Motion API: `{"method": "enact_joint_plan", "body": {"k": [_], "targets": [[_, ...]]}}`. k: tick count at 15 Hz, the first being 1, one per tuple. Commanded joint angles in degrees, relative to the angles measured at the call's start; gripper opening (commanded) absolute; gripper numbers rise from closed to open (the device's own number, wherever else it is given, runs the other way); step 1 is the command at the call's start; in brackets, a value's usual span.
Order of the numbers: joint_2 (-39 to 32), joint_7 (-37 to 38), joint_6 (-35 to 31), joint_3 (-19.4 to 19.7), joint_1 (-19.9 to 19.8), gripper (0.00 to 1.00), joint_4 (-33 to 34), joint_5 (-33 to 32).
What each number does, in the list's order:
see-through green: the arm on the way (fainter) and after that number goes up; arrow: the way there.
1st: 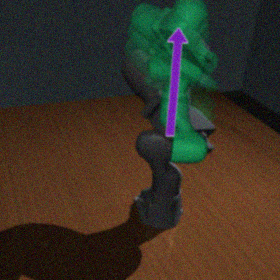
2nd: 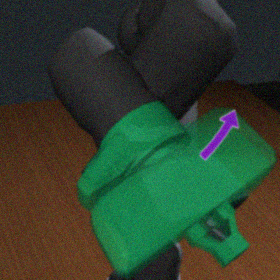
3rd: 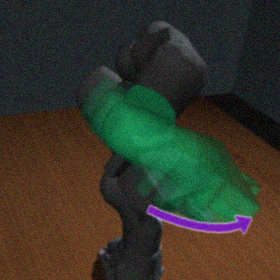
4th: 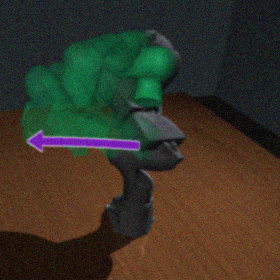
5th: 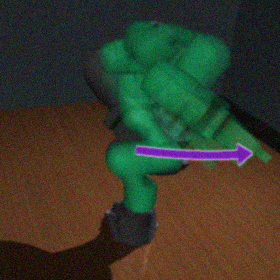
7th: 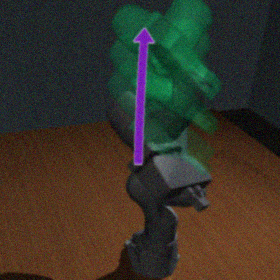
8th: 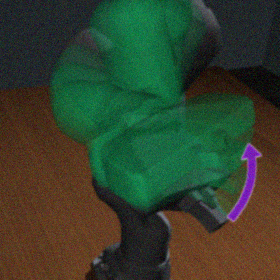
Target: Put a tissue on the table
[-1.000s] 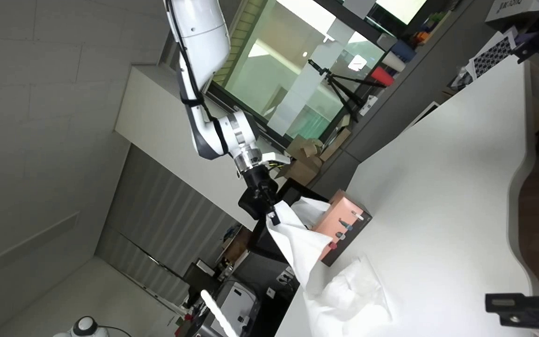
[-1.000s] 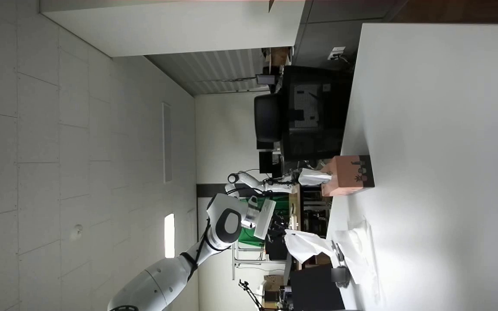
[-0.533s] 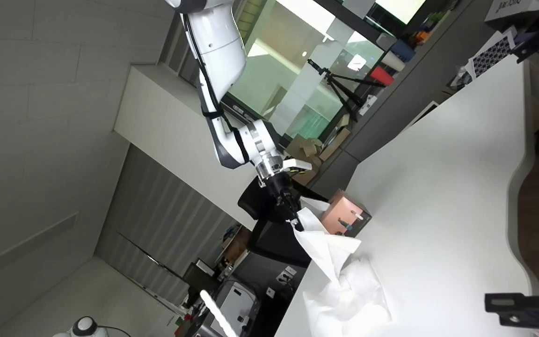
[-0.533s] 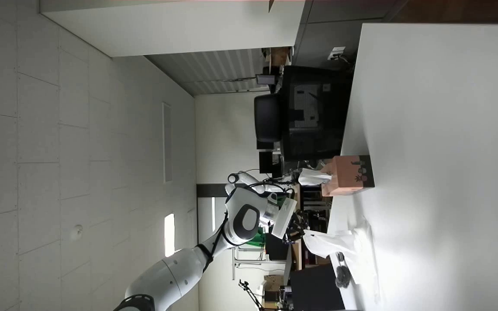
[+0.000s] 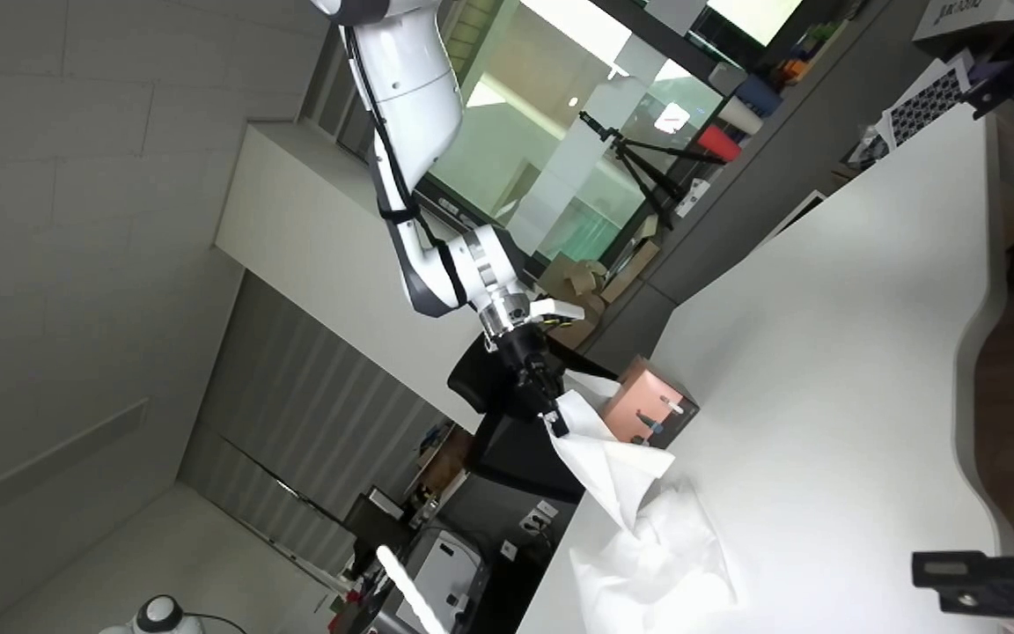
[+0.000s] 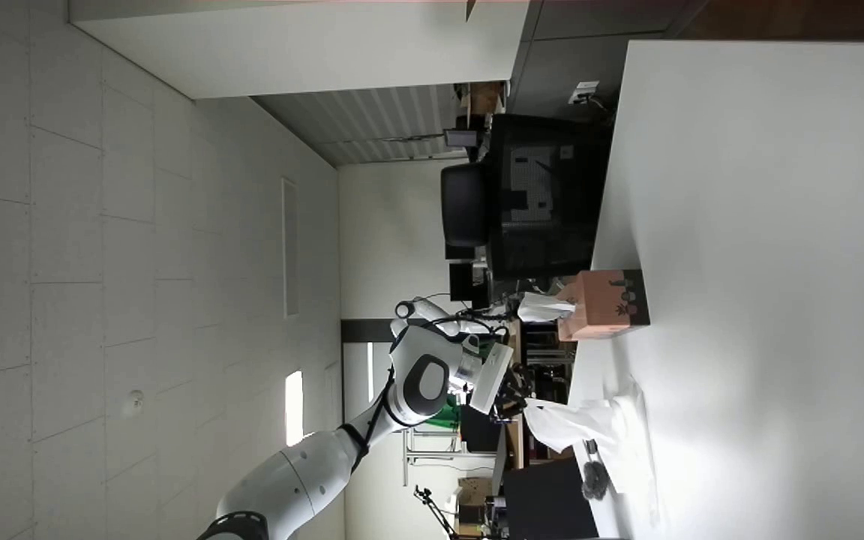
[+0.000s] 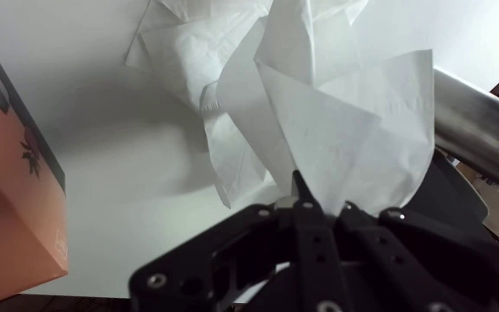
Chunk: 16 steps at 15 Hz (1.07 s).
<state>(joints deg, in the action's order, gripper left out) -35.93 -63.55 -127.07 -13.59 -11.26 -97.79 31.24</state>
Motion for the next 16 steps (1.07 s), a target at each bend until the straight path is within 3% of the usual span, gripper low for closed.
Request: {"method": "enact_joint_plan", "body": {"k": [1, 5, 8, 16], "targets": [[0.0, -0.1, 0.2, 0.5, 0.4, 0.01, 0.2, 0.2], [-1.9, -2.4, 5.4, -1.1, -0.6, 0.0, 1.9, 1.9], [-4.8, -5.6, 14.9, -2.0, -1.0, 0.0, 4.7, 4.0], [-11.7, -7.0, 38.3, 0.0, 0.5, 0.0, 14.3, 7.2]]}}
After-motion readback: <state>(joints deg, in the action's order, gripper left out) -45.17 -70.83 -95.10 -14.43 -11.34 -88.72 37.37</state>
